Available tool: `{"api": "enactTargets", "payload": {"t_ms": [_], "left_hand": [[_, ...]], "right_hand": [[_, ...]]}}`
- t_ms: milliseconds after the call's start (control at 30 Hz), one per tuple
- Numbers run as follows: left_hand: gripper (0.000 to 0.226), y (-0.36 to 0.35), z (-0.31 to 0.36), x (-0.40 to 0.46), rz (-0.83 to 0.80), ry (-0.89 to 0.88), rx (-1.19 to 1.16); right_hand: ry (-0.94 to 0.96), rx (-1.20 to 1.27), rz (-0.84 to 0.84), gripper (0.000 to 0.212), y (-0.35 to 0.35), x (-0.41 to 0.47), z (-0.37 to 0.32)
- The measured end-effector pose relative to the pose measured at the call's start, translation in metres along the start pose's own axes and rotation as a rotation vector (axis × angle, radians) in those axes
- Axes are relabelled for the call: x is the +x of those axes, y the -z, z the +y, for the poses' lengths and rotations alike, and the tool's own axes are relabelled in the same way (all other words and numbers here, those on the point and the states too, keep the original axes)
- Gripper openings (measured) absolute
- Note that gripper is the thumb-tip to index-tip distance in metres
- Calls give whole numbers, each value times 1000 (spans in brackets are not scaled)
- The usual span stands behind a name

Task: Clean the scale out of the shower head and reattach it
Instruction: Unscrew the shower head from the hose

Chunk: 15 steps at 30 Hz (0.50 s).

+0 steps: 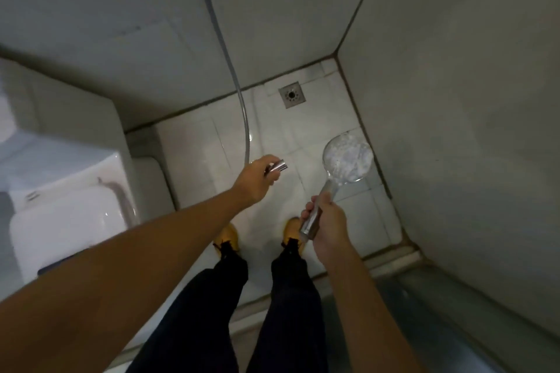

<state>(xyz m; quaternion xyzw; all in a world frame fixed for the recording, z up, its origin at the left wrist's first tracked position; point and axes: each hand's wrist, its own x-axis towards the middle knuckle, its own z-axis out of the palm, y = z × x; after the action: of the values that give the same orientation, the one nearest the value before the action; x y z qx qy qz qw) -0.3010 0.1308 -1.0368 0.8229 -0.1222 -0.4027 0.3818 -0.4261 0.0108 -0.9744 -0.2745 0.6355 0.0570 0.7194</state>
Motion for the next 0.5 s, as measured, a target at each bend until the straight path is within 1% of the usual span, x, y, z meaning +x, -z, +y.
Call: {"api": "enactTargets", "payload": {"t_ms": [233,333,500], "left_hand": [[22,-57,-112,95,-11,158,180],[22,-83,-163,126,-56,197,219],[25,-119,-237,172,-59,250,225]], "right_hand": [[-69,-139,-27,28,14,143,48],[-85,-179,-46,29,23,205,66],[-89,-253,-56,31,29,298,99]]}}
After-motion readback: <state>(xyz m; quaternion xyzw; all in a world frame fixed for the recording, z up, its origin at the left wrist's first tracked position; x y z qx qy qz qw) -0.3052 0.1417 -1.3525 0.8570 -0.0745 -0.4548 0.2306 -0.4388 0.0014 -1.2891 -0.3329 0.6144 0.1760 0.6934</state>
